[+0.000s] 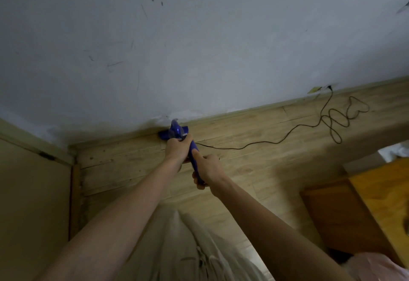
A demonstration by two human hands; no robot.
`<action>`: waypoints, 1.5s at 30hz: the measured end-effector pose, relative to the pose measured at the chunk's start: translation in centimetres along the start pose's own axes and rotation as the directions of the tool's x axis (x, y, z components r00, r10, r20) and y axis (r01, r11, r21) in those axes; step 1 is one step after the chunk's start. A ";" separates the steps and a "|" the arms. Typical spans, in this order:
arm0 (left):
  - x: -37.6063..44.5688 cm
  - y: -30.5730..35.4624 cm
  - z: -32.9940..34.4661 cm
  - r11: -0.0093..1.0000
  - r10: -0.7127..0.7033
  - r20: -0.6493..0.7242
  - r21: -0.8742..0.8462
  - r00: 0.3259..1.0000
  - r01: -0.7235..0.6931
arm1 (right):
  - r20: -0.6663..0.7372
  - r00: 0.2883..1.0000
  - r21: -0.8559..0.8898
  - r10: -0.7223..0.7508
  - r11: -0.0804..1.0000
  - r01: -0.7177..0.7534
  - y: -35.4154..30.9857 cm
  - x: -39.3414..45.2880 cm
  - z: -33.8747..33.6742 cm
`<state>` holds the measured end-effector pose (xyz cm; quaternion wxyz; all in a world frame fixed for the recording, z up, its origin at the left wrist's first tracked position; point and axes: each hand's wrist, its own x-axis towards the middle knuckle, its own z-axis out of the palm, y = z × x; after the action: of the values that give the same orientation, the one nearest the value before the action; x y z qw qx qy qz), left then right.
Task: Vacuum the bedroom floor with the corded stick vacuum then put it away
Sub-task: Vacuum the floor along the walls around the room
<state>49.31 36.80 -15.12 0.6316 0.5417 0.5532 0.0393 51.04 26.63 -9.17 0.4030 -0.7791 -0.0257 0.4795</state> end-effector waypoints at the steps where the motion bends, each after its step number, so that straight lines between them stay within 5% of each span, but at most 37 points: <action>1: -0.2 -0.3 0.2 1.000 -0.009 0.001 0.002 1.000 0.009 | 0.004 1.000 -0.009 0.006 1.000 -0.006 0.3 -0.2 -0.1; 34: -1.5 -0.8 0.1 0.997 -0.008 -0.016 -0.075 1.000 0.007 | 0.002 1.000 0.007 -0.030 1.000 0.030 0.0 -2.2 -1.7; 45: -0.7 -1.4 0.6 0.998 0.004 0.003 0.056 1.000 -0.004 | -0.031 0.999 -0.044 -0.034 0.998 0.033 2.1 -0.5 -0.2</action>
<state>48.73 35.39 -15.84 0.6168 0.5604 0.5522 0.0240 50.19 24.91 -10.18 0.3941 -0.7946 -0.0429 0.4598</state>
